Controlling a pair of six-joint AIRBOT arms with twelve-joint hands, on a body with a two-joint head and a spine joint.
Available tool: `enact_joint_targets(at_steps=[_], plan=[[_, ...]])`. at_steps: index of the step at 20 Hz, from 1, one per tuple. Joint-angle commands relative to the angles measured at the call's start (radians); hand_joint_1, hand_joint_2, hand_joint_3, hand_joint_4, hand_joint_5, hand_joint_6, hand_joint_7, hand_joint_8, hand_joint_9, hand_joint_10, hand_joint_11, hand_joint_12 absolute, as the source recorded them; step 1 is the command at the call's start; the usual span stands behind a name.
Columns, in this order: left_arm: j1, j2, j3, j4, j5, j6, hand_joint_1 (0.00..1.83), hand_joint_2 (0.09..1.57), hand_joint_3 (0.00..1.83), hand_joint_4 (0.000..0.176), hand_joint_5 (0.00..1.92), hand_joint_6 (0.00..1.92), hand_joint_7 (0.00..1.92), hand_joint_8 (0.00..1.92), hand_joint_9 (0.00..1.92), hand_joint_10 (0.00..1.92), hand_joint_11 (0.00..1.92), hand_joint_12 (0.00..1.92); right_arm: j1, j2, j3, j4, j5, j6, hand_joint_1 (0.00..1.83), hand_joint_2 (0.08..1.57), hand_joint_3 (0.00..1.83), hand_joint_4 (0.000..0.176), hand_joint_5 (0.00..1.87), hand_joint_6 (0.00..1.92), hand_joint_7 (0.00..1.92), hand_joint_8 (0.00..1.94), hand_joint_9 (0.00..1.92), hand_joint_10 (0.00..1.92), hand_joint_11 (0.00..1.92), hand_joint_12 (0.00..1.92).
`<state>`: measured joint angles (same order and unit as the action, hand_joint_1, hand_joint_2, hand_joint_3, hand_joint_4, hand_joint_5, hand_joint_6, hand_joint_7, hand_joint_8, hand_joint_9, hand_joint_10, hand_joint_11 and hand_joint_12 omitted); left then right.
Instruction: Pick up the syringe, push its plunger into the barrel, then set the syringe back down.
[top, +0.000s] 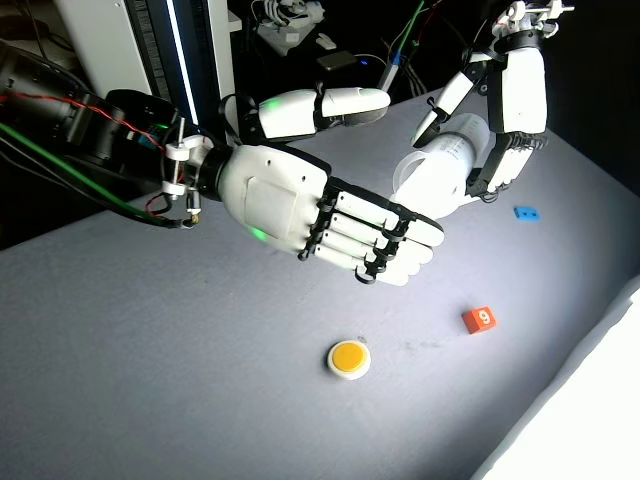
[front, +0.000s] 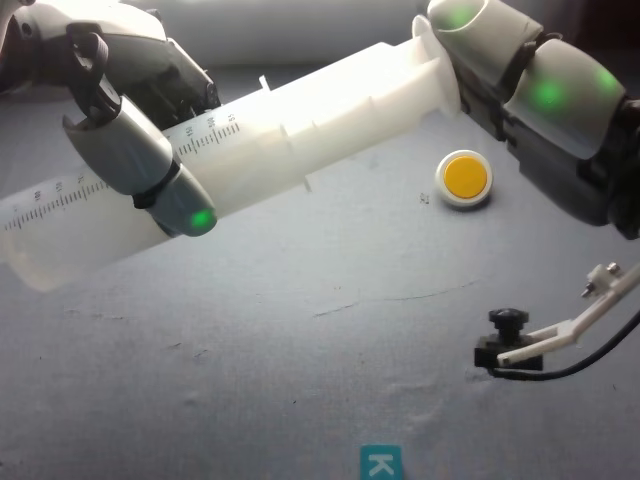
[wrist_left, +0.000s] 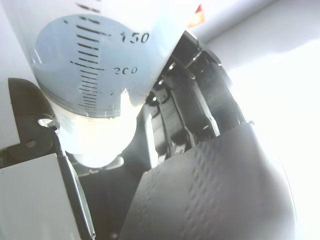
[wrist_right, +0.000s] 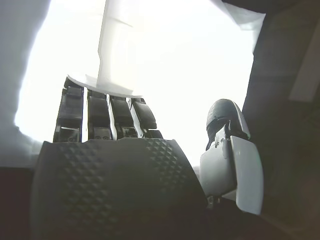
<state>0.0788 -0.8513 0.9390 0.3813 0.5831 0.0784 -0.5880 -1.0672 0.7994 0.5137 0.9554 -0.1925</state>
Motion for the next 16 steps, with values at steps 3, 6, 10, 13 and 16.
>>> enact_joint_targets(at_steps=[3, 6, 10, 13, 16], plan=[[-0.014, -0.007, -0.007, 0.000, -0.134, -0.021, 1.37, 1.14, 0.00, 0.000, 0.86, 1.05, 0.99, 1.12, 0.83, 1.29, 0.59, 1.42, 0.014, -0.031, -0.047, -0.101, 0.053, -0.013, 0.00, 1.12, 0.00, 0.000, 0.00, 0.00, 0.00, 0.00, 0.00, 0.00, 0.00, 0.00], [-0.012, -0.005, -0.014, 0.006, -0.132, -0.021, 1.37, 1.14, 0.00, 0.000, 0.86, 1.02, 0.98, 1.15, 0.82, 1.30, 0.62, 1.41, 0.012, -0.069, -0.068, -0.101, 0.039, -0.033, 0.00, 1.12, 0.00, 0.000, 0.00, 0.00, 0.00, 0.00, 0.00, 0.00, 0.00, 0.00], [-0.005, -0.005, -0.013, 0.018, -0.129, -0.021, 1.37, 1.13, 0.00, 0.000, 0.86, 1.03, 0.99, 1.11, 0.84, 1.28, 0.64, 1.40, 0.007, -0.132, -0.072, -0.101, 0.013, -0.061, 0.00, 1.12, 0.00, 0.000, 0.00, 0.00, 0.00, 0.00, 0.00, 0.00, 0.00, 0.00], [-0.004, -0.005, -0.015, 0.018, -0.129, -0.021, 1.37, 1.13, 0.00, 0.000, 0.86, 1.05, 0.99, 1.09, 0.84, 1.28, 0.63, 1.41, 0.012, -0.173, -0.077, -0.101, -0.014, -0.080, 0.00, 1.12, 0.00, 0.000, 0.00, 0.00, 0.00, 0.00, 0.00, 0.00, 0.00, 0.00], [-0.003, -0.006, -0.016, 0.017, -0.129, -0.021, 1.37, 1.13, 0.00, 0.000, 0.86, 1.05, 0.99, 1.09, 0.84, 1.28, 0.63, 1.41, 0.023, -0.214, -0.077, -0.101, -0.072, -0.100, 0.00, 1.12, 0.00, 0.000, 0.00, 0.00, 0.00, 0.00, 0.00, 0.00, 0.00, 0.00]])
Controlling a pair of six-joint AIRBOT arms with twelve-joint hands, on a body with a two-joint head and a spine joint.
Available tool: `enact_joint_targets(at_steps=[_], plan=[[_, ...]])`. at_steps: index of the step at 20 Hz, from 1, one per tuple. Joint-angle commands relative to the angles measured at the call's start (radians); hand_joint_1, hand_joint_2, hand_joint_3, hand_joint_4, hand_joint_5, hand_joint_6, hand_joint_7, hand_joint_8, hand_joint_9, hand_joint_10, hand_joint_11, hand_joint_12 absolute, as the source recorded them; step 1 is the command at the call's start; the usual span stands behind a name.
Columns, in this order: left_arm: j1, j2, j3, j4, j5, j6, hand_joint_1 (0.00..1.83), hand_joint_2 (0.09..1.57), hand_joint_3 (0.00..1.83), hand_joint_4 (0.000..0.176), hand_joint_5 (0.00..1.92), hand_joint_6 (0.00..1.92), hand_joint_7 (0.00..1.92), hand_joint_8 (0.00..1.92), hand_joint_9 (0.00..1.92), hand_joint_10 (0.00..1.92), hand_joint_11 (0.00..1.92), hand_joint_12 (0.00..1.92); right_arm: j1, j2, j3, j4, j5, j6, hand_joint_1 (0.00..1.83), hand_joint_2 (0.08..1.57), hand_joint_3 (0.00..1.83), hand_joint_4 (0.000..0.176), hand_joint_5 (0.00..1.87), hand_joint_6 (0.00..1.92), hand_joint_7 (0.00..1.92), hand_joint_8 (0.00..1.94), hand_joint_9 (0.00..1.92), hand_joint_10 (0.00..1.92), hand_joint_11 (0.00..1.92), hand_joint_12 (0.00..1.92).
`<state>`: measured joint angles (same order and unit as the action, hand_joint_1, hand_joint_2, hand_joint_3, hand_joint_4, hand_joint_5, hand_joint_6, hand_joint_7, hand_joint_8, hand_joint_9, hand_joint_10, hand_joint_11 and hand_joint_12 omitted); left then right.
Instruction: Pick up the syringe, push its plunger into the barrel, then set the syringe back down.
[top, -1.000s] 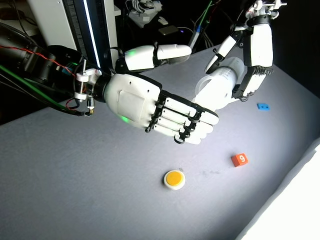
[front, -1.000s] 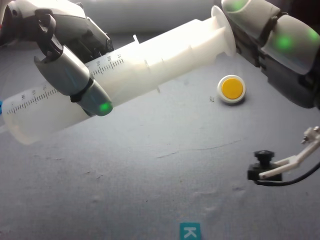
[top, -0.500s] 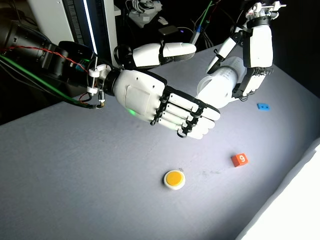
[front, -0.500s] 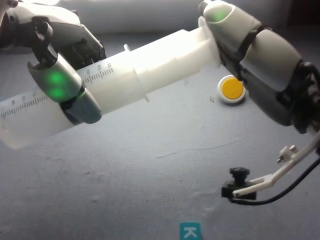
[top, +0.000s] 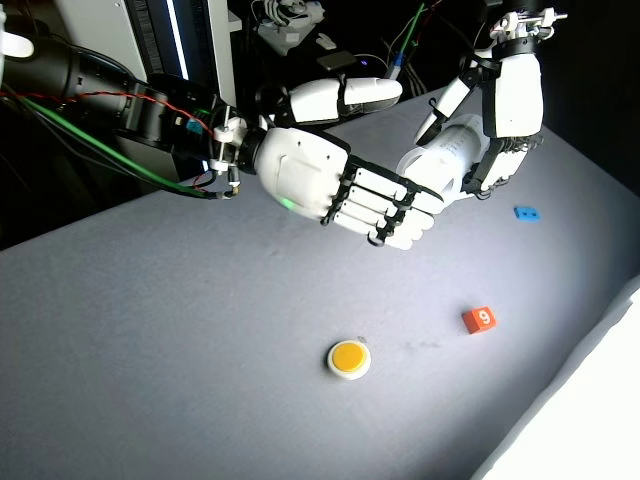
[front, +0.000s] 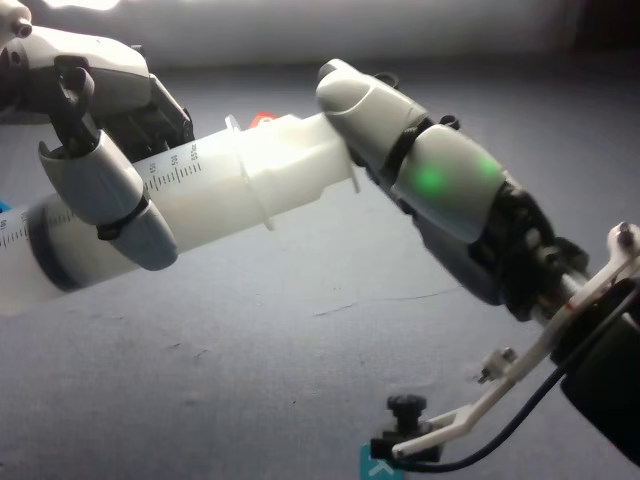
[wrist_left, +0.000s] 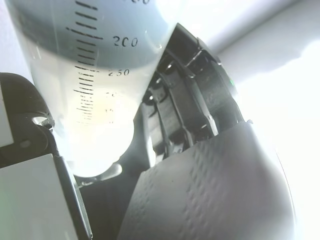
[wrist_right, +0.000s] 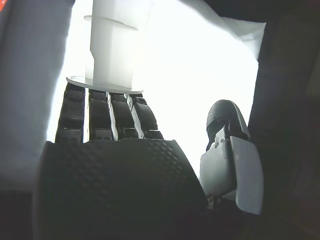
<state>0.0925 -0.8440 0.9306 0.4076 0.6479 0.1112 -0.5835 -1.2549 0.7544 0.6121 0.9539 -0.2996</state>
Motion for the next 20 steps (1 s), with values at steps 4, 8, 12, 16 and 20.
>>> enact_joint_targets(at_steps=[4, 8, 12, 16, 20], plan=[[-0.017, -0.015, -0.005, -0.009, -0.194, -0.054, 1.37, 1.13, 0.00, 0.000, 0.85, 1.05, 0.99, 1.11, 0.86, 1.25, 0.66, 1.36, 0.032, -0.071, -0.034, -0.249, -0.104, 0.002, 0.00, 1.13, 0.00, 0.000, 0.00, 0.00, 0.00, 0.00, 0.00, 0.00, 0.00, 0.00], [-0.017, -0.016, -0.001, -0.009, -0.194, -0.054, 1.37, 1.15, 0.00, 0.000, 0.84, 1.03, 0.96, 1.16, 0.82, 1.33, 0.64, 1.40, 0.050, -0.110, -0.034, -0.250, -0.124, 0.002, 0.00, 1.13, 0.00, 0.000, 0.00, 0.00, 0.00, 0.00, 0.00, 0.00, 0.00, 0.00], [-0.017, -0.017, 0.002, -0.009, -0.194, -0.054, 1.37, 1.14, 0.00, 0.000, 0.85, 1.06, 0.97, 1.14, 0.83, 1.30, 0.63, 1.41, 0.044, -0.127, -0.041, -0.251, -0.178, 0.004, 0.00, 1.13, 0.00, 0.000, 0.00, 0.00, 0.00, 0.00, 0.00, 0.00, 0.00, 0.00], [-0.016, -0.016, 0.001, -0.009, -0.194, -0.053, 1.37, 1.15, 0.00, 0.000, 0.83, 1.03, 0.95, 1.18, 0.82, 1.34, 0.65, 1.42, 0.025, -0.126, -0.049, -0.270, -0.206, 0.009, 0.00, 1.12, 0.00, 0.000, 0.00, 0.00, 0.00, 0.00, 0.00, 0.00, 0.00, 0.00], [-0.007, -0.015, 0.002, -0.006, -0.194, -0.053, 1.37, 1.16, 0.00, 0.000, 0.81, 1.09, 0.94, 1.20, 0.80, 1.35, 0.61, 1.45, 0.042, -0.042, -0.070, -0.308, -0.106, 0.018, 0.00, 1.13, 0.00, 0.000, 0.00, 0.00, 0.00, 0.00, 0.00, 0.00, 0.00, 0.00]])
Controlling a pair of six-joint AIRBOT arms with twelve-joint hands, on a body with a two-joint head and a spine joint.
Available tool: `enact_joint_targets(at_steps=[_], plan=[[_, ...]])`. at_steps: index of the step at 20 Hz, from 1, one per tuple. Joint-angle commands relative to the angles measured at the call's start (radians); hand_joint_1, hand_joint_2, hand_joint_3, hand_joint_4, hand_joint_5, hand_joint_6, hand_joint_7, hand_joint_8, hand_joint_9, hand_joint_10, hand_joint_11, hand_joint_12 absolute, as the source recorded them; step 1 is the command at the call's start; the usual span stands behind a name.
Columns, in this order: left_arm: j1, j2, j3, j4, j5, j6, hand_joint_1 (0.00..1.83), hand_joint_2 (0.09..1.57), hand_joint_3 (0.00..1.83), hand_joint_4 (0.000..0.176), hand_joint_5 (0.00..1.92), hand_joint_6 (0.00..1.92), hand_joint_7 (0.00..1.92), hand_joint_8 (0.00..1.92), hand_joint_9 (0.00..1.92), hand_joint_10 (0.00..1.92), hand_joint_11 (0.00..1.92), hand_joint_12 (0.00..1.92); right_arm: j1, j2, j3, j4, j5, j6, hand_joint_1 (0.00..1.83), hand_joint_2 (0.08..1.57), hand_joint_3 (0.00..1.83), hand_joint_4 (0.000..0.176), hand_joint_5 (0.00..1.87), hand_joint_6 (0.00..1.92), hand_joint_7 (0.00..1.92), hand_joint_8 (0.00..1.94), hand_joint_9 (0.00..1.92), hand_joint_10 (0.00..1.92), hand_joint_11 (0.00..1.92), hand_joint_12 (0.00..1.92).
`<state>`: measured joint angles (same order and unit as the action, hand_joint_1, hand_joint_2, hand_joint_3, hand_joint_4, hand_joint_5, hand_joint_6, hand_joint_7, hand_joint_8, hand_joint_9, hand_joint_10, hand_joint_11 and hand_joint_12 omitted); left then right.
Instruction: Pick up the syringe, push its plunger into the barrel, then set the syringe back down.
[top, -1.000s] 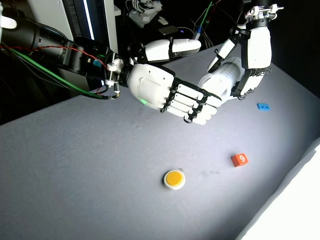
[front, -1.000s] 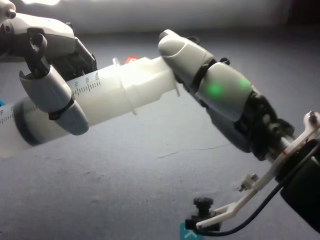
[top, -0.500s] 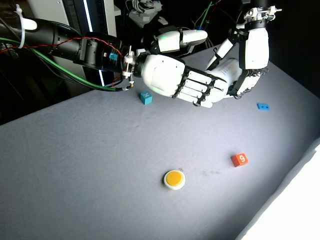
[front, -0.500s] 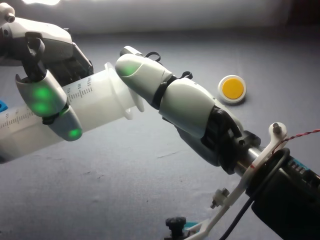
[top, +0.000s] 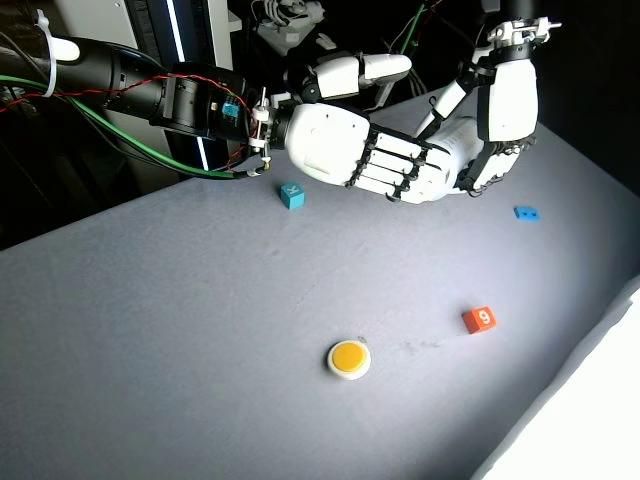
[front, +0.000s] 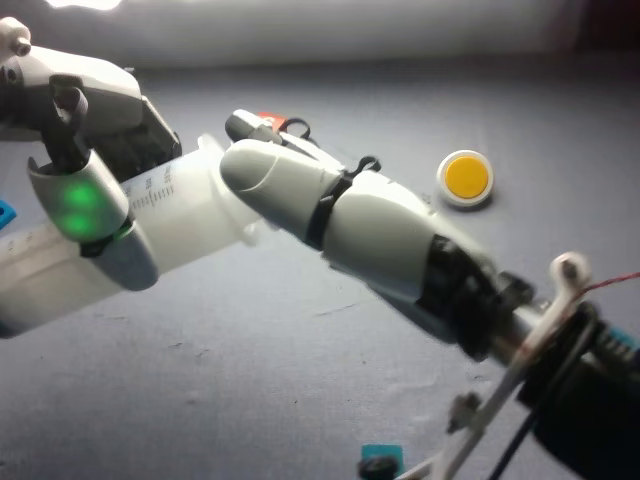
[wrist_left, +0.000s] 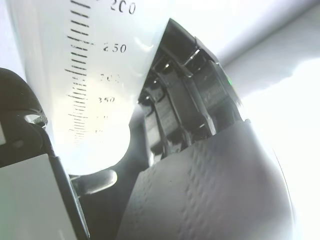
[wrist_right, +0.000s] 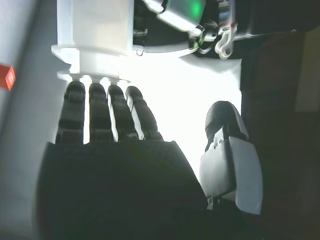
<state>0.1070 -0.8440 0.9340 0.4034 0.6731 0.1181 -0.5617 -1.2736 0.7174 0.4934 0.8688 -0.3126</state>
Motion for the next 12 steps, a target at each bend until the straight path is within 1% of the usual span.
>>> enact_joint_targets(at_steps=[1, 3, 6, 7, 8, 11, 12], plan=[[-0.022, -0.015, -0.001, -0.002, -0.219, -0.060, 1.37, 1.16, 0.00, 0.000, 0.81, 1.07, 0.94, 1.21, 0.80, 1.36, 0.62, 1.43, 0.031, 0.005, -0.039, -0.188, -0.008, 0.032, 0.00, 1.13, 0.00, 0.000, 0.00, 0.00, 0.00, 0.00, 0.00, 0.00, 0.00, 0.00], [-0.022, -0.015, -0.001, -0.002, -0.221, -0.060, 1.37, 1.16, 0.00, 0.000, 0.80, 1.05, 0.94, 1.23, 0.79, 1.37, 0.63, 1.42, 0.063, 0.108, -0.068, -0.148, 0.006, 0.031, 0.00, 1.13, 0.00, 0.000, 0.00, 0.00, 0.00, 0.00, 0.00, 0.00, 0.00, 0.00], [-0.022, -0.015, 0.001, 0.002, -0.221, -0.060, 1.37, 1.16, 0.00, 0.000, 0.81, 1.04, 0.94, 1.22, 0.80, 1.37, 0.63, 1.44, 0.099, 0.268, -0.105, -0.093, 0.004, 0.031, 0.00, 1.13, 0.00, 0.000, 0.00, 0.00, 0.00, 0.00, 0.00, 0.00, 0.00, 0.00], [-0.021, -0.015, 0.001, 0.006, -0.221, -0.060, 1.37, 1.16, 0.00, 0.000, 0.82, 1.04, 0.94, 1.21, 0.81, 1.36, 0.64, 1.44, 0.105, 0.307, -0.110, -0.092, -0.004, 0.031, 0.00, 1.13, 0.00, 0.000, 0.00, 0.00, 0.00, 0.00, 0.00, 0.00, 0.00, 0.00], [-0.021, -0.015, 0.001, 0.012, -0.221, -0.060, 1.36, 1.17, 0.00, 0.000, 0.79, 1.08, 0.93, 1.23, 0.79, 1.38, 0.60, 1.45, 0.109, 0.354, -0.112, -0.092, -0.004, 0.032, 0.00, 1.13, 0.00, 0.000, 0.00, 0.00, 0.00, 0.00, 0.00, 0.00, 0.00, 0.00], [-0.012, -0.014, -0.002, 0.035, -0.221, -0.060, 1.37, 1.16, 0.00, 0.000, 0.82, 1.07, 0.95, 1.20, 0.81, 1.33, 0.61, 1.44, 0.113, 0.460, -0.103, -0.094, -0.011, 0.039, 0.00, 1.13, 0.00, 0.000, 0.00, 0.00, 0.00, 0.00, 0.00, 0.00, 0.00, 0.00], [-0.004, -0.013, -0.004, 0.044, -0.220, -0.060, 1.37, 1.16, 0.00, 0.000, 0.81, 1.07, 0.93, 1.25, 0.80, 1.35, 0.61, 1.43, 0.110, 0.491, -0.094, -0.114, -0.012, 0.039, 0.00, 1.13, 0.00, 0.000, 0.00, 0.00, 0.00, 0.00, 0.00, 0.00, 0.00, 0.00]])
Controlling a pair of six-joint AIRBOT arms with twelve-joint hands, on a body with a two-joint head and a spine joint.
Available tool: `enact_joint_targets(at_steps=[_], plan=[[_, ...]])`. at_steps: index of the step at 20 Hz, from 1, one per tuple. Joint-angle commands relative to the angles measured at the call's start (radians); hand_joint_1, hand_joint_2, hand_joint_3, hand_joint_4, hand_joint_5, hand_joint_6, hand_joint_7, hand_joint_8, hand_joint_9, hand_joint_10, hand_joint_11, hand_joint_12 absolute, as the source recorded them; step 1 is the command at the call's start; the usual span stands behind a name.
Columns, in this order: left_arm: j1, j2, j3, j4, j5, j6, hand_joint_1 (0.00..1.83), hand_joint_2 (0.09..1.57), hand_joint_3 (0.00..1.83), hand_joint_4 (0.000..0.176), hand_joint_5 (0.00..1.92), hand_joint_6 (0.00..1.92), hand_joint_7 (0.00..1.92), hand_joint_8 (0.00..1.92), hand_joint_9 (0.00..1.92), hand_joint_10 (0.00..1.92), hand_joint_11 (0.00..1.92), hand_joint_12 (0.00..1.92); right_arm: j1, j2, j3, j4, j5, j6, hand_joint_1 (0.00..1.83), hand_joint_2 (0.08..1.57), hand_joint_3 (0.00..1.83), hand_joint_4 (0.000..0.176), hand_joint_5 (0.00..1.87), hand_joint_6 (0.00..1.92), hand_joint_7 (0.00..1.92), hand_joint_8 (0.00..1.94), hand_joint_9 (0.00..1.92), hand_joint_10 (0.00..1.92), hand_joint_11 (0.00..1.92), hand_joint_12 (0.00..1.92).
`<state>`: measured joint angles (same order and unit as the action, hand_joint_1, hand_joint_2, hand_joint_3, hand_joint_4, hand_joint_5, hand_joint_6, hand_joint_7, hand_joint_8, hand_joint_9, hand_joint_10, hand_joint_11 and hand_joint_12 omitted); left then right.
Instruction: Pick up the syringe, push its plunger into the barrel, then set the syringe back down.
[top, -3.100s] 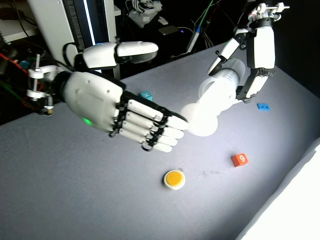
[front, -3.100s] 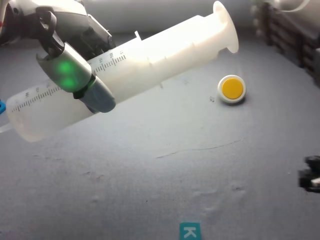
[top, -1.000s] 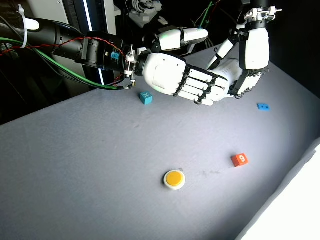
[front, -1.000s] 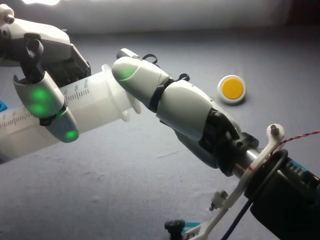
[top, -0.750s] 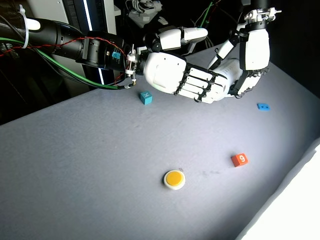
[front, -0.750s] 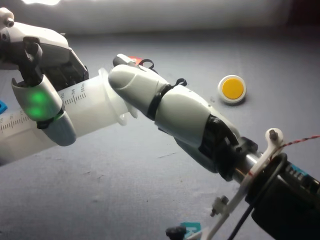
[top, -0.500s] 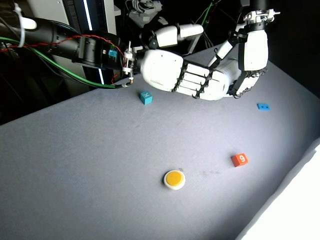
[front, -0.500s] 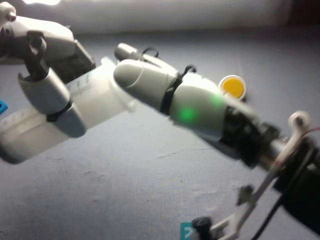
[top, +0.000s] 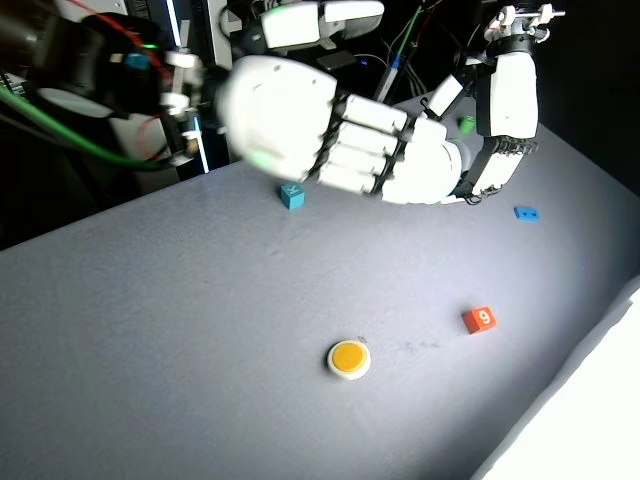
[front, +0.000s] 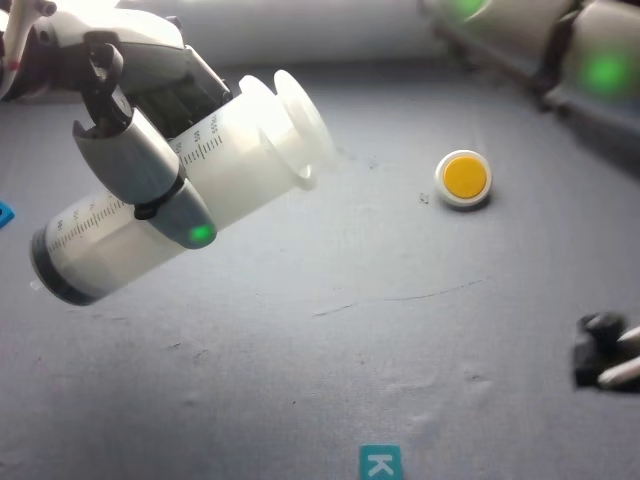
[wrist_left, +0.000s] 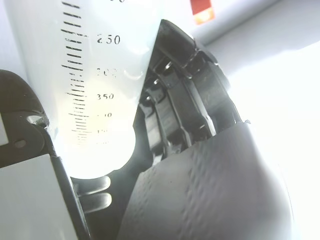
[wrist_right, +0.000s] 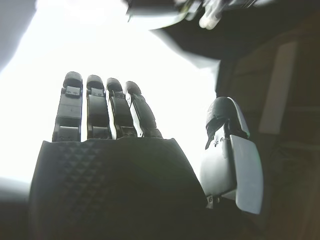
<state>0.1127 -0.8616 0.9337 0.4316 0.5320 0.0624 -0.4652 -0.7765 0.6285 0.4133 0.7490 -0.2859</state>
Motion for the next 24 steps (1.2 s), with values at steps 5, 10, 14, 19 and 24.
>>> enact_joint_targets(at_steps=[5, 10, 14, 19, 24], plan=[[0.066, -0.007, 0.003, 0.090, -0.079, -0.003, 1.37, 1.16, 0.00, 0.000, 0.81, 1.07, 0.94, 1.23, 0.79, 1.37, 0.60, 1.44, -0.063, 0.107, 0.041, -0.105, 0.044, 0.057, 0.00, 1.12, 0.00, 0.000, 0.00, 0.00, 0.00, 0.00, 0.00, 0.00, 0.00, 0.00], [0.203, -0.087, 0.071, 0.194, -0.113, -0.003, 1.37, 1.15, 0.00, 0.000, 0.84, 1.05, 0.97, 1.17, 0.82, 1.32, 0.63, 1.42, -0.186, 0.157, 0.060, -0.185, 0.027, 0.059, 0.00, 1.13, 0.00, 0.000, 0.00, 0.00, 0.00, 0.00, 0.00, 0.00, 0.00, 0.00], [0.284, -0.137, 0.121, 0.234, -0.148, -0.003, 1.36, 1.17, 0.00, 0.000, 0.80, 1.06, 0.93, 1.26, 0.79, 1.36, 0.62, 1.44, -0.211, 0.139, 0.059, -0.237, 0.044, 0.058, 0.00, 1.13, 0.00, 0.000, 0.00, 0.00, 0.00, 0.00, 0.00, 0.00, 0.00, 0.00], [0.340, -0.158, 0.149, 0.288, -0.166, -0.003, 1.37, 1.16, 0.00, 0.000, 0.83, 1.05, 0.93, 1.25, 0.79, 1.34, 0.62, 1.42, -0.287, 0.107, 0.059, -0.312, 0.143, 0.055, 0.00, 1.14, 0.00, 0.000, 0.00, 0.00, 0.00, 0.00, 0.00, 0.00, 0.00, 0.00], [0.351, -0.160, 0.143, 0.291, -0.166, -0.003, 0.98, 1.16, 0.00, 0.000, 0.35, 0.33, 0.50, 0.27, 0.40, 0.60, 0.04, 1.35, -0.292, 0.087, 0.059, -0.317, 0.118, -0.001, 0.00, 1.13, 0.00, 0.000, 0.00, 0.00, 0.00, 0.00, 0.00, 0.00, 0.00, 0.00]])
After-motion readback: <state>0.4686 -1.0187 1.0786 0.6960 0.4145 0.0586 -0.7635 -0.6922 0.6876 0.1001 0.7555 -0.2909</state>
